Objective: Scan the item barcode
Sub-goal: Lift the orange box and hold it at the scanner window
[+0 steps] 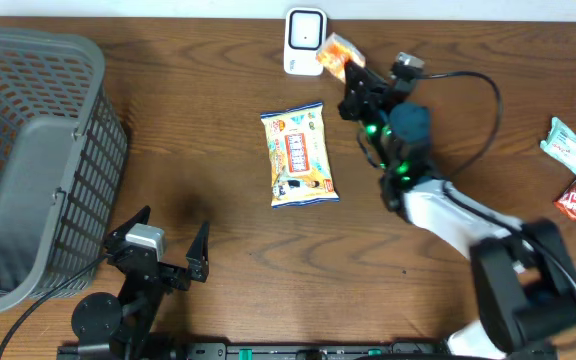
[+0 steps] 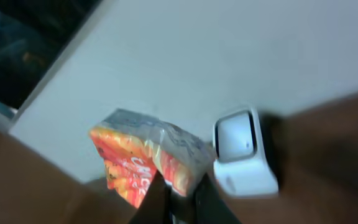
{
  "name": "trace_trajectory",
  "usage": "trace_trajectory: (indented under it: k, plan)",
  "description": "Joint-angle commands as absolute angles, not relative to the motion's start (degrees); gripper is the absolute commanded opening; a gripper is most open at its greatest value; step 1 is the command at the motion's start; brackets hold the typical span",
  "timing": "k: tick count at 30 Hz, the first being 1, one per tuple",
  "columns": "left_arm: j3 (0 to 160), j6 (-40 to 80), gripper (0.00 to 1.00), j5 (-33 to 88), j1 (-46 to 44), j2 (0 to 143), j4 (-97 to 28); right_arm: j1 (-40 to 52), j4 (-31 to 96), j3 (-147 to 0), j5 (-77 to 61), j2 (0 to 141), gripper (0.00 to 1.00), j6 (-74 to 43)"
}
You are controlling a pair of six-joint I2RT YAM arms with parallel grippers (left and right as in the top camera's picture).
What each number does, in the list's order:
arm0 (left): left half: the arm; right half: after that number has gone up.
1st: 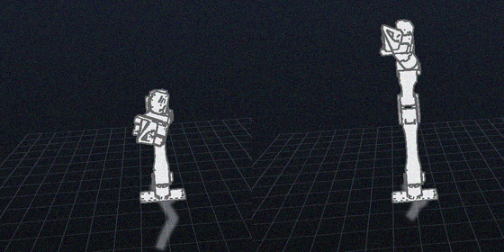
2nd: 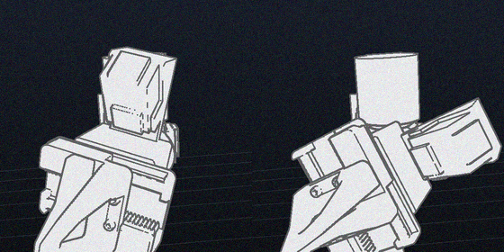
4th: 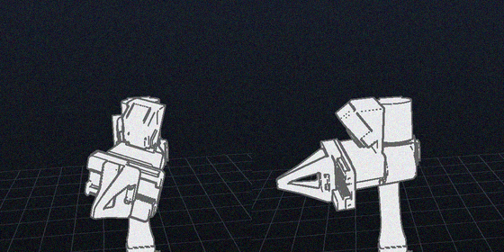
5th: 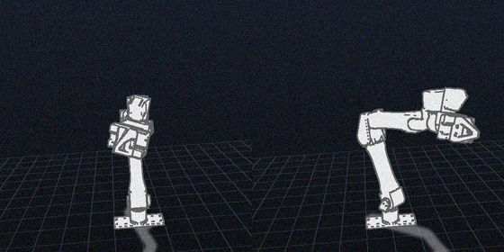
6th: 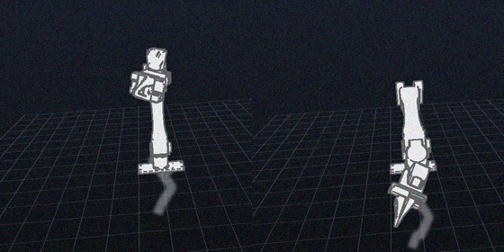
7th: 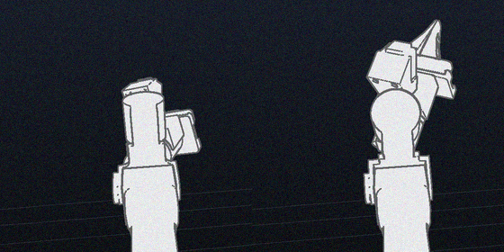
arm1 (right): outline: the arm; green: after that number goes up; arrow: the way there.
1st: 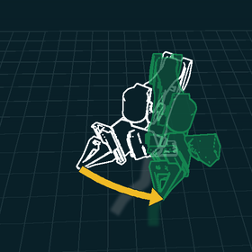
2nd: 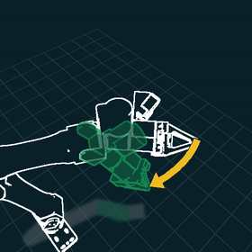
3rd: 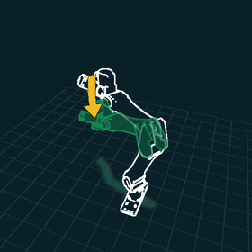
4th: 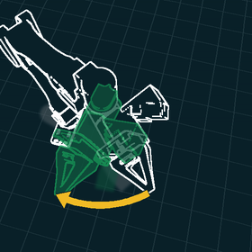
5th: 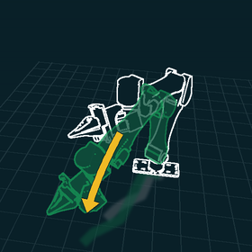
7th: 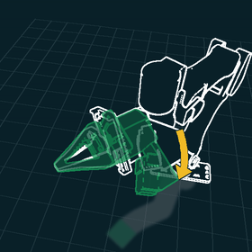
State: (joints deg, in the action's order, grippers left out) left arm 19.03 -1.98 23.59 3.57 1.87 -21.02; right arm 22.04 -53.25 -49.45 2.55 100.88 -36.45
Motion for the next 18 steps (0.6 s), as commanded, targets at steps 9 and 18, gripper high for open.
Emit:
trace_trajectory:
  k: [9, 18]
  plan:
    - [19.33, -2.76, 0.98, 23.27, 3.36, 1.78, -20.97, 22.39, -58.26, -70.94, 7.33, 125.14, 0.01, -16.12]
    - [19.33, -2.76, 0.98, 23.29, 3.36, 1.78, -20.97, 22.20, -43.68, -96.62, 7.38, 139.94, 0.01, -11.49]
